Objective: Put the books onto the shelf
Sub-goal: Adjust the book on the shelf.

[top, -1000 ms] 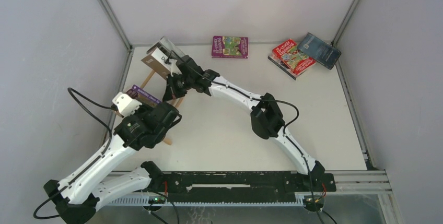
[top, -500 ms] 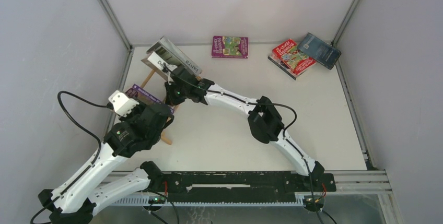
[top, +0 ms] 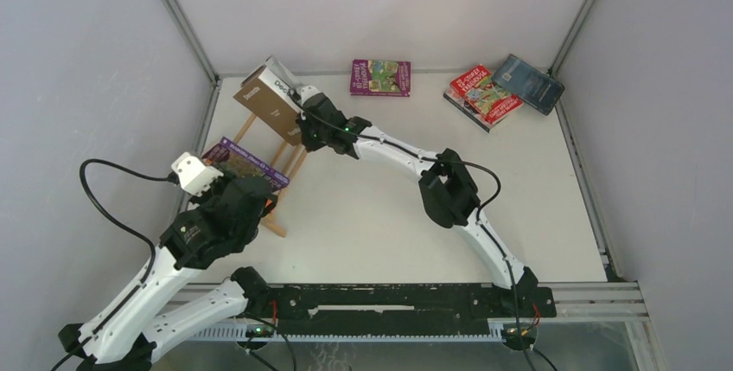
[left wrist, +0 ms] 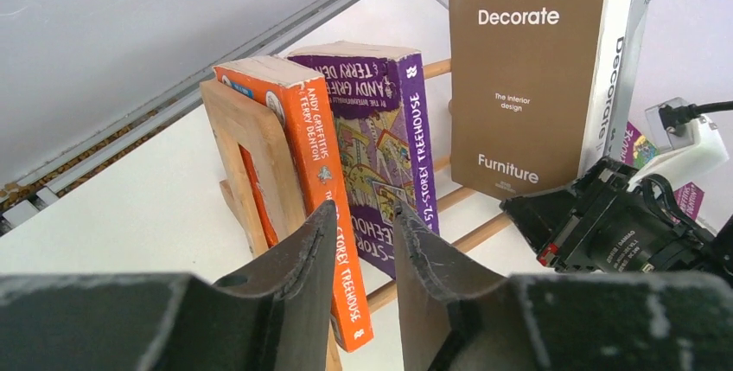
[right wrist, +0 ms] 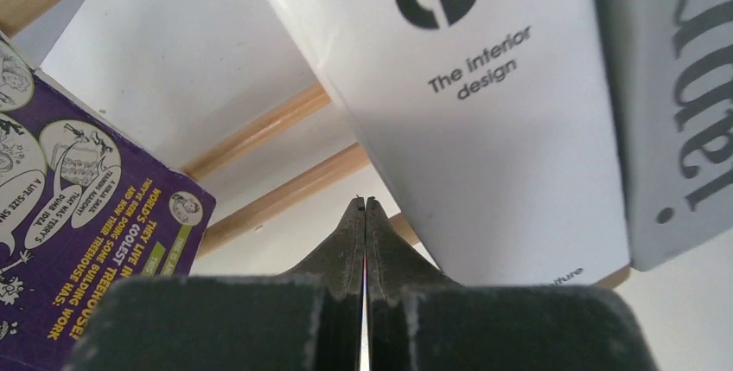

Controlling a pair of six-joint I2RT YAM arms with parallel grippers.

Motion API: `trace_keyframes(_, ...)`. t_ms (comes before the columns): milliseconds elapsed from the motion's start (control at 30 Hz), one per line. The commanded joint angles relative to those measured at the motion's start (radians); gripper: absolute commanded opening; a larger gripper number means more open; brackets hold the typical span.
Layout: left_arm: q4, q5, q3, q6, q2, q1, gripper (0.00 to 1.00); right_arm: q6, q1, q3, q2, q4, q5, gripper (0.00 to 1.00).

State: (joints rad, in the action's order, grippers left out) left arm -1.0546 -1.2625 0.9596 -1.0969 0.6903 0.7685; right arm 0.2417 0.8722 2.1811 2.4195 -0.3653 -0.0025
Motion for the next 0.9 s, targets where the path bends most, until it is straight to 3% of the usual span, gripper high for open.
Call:
trace_keyframes(0,0.017,-0.021,0.011,0.039,-0.016,0.003,0.34,-0.088,-0.004,0.019,-0.085,0.07,0.061,0.0)
trace_keyframes(367,0.001,-0.02,0.019,0.035,-0.025,0.004,0.33,-0.166,0.068,-0.184,-0.24,0.206,0.044,0.0)
trace_keyframes(667,-0.043,-0.026,0.013,-0.002,-0.045,0.004,0.34,-0.223,0.117,-0.198,-0.256,0.229,0.014,0.0)
trace_keyframes(867,-0.041,-0.018,0.014,0.008,-0.063,0.003,0.34,-0.267,0.142,-0.141,-0.204,0.218,-0.106,0.0)
